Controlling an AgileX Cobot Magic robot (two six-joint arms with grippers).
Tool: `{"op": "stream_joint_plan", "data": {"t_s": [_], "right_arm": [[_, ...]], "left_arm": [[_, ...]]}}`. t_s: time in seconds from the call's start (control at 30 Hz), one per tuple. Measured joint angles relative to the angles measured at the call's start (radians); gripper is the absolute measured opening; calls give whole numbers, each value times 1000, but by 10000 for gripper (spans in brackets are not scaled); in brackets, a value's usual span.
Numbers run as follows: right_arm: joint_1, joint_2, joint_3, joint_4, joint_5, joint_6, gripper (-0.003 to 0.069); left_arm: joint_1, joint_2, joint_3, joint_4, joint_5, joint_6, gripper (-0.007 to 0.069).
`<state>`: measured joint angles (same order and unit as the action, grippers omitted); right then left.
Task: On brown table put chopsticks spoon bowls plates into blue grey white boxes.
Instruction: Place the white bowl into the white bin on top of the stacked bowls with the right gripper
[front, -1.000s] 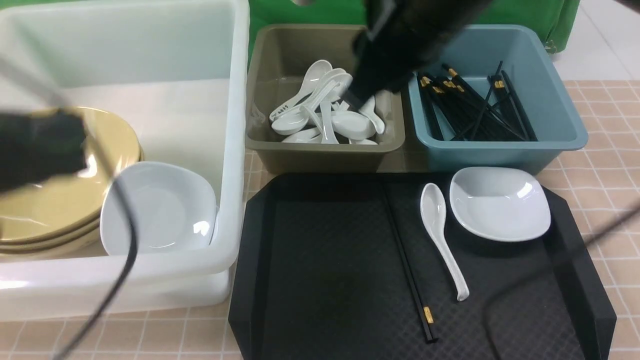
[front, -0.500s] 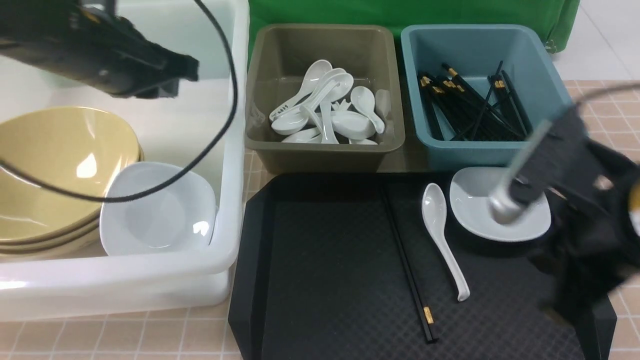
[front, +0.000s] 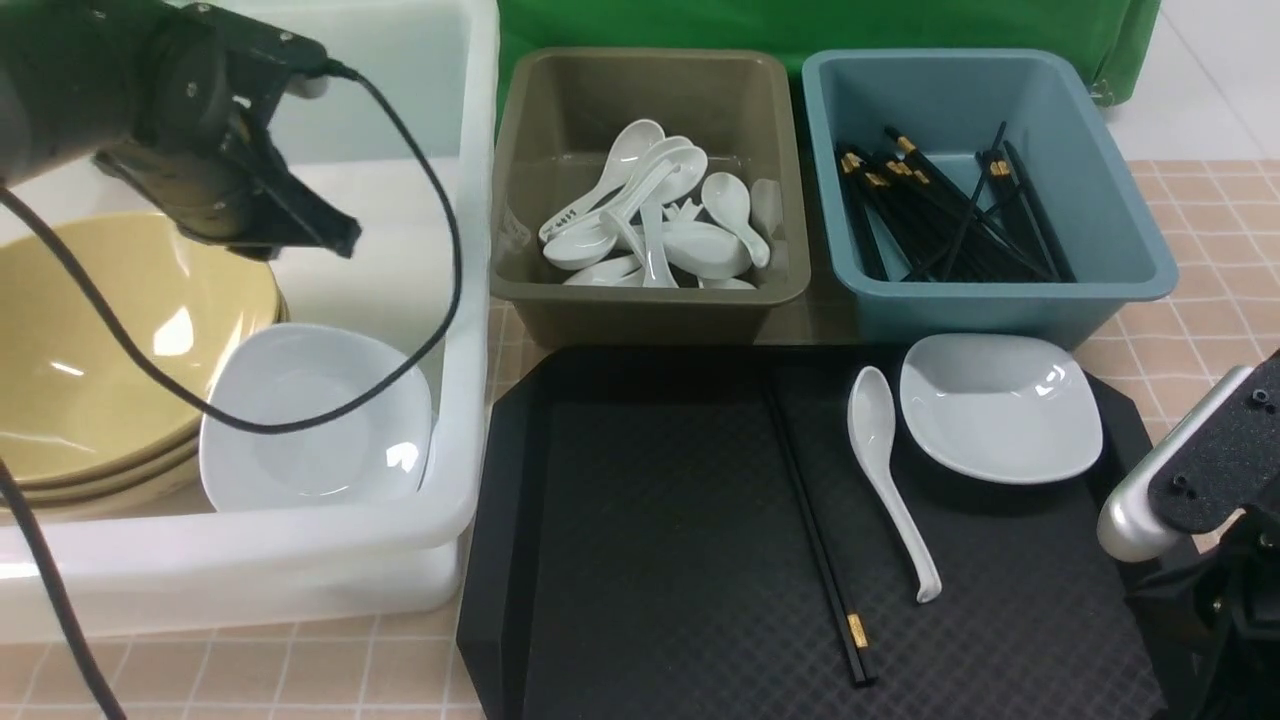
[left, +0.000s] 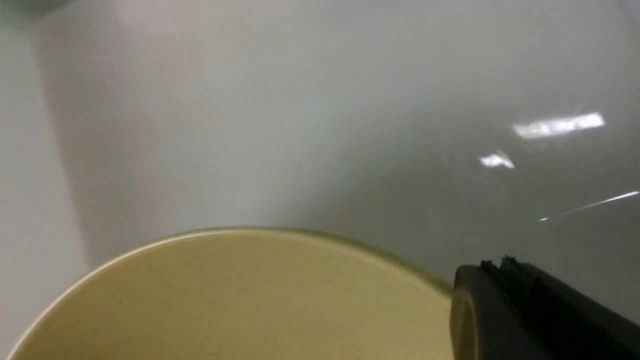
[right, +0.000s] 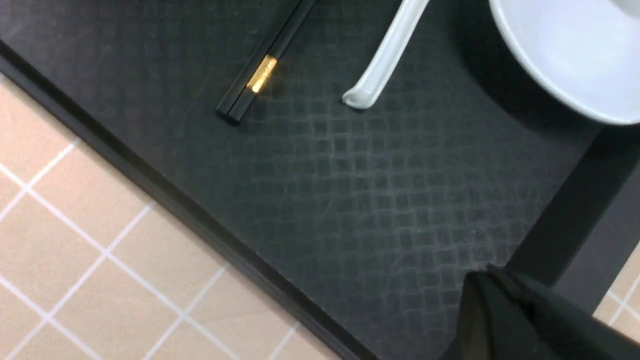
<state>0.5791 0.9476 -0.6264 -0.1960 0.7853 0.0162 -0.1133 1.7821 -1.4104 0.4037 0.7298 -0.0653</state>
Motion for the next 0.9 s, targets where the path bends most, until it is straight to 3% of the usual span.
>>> {"op": "stream_joint_plan", "data": {"t_s": [0.13, 0.27, 0.33, 0.5, 0.63, 0.77, 0.9], "right_arm": [[0, -1, 6, 0, -17, 5, 36], [0, -1, 10, 0, -25, 6, 36], [0, -1, 10, 0, -25, 6, 36], [0, -1, 10, 0, -49, 6, 37], [0, -1, 10, 0, -88, 6, 38], [0, -1, 10, 0, -93, 5, 38], [0, -1, 12, 0, -98, 3, 38]], "left_arm": [[0, 0, 0, 117, 52, -79, -8], [1, 0, -12, 132, 89, -103, -8], [1, -3, -26, 108, 98, -113, -8], [1, -20, -60, -108, 47, -92, -8], [0, 23, -63, -309, 2, 38, -8], [0, 94, -63, -308, 47, 65, -8], [-2, 125, -63, -207, 88, 35, -8]]}}
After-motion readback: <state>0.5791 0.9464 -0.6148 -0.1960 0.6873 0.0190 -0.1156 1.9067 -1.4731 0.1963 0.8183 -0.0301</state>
